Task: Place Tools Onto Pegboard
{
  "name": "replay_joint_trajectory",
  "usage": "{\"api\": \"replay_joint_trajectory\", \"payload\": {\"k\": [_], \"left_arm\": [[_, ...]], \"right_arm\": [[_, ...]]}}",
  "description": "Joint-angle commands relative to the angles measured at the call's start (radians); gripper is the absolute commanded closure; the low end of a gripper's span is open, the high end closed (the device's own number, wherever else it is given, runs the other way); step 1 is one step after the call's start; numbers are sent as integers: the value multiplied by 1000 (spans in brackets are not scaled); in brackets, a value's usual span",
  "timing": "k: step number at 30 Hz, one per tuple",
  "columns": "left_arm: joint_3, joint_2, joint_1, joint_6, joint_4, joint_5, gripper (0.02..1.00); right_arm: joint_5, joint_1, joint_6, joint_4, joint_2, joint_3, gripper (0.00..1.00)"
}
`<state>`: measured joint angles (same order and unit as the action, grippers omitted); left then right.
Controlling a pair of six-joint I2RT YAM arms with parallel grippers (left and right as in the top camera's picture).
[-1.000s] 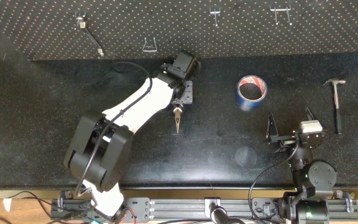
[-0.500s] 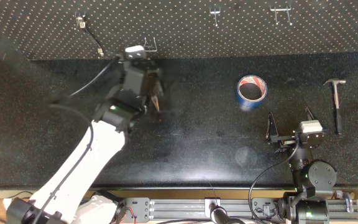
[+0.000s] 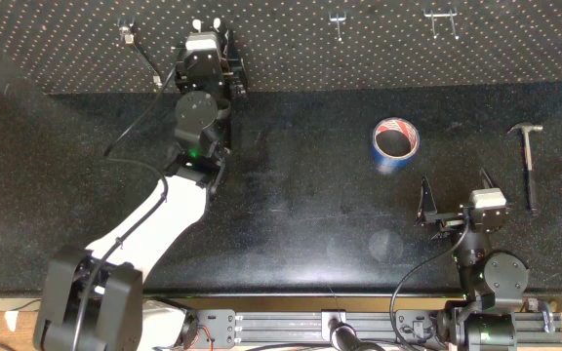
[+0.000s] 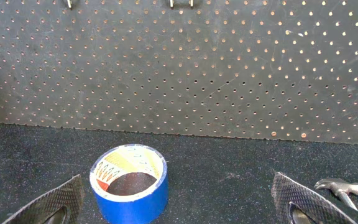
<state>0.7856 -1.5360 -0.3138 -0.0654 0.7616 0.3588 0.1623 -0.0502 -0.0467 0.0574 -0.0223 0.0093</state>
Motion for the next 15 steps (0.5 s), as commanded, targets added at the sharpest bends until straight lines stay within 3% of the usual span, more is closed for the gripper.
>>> {"api": "replay_joint_trajectory", "payload": {"k": [1,15], "left_arm": [[8,-47,5,22,97,8,993],[8,-163,8,22,172,-19,989]], "right_arm": [[2,4,10,2,3,-5,20],[2,4,10,2,3,-5,18]]}}
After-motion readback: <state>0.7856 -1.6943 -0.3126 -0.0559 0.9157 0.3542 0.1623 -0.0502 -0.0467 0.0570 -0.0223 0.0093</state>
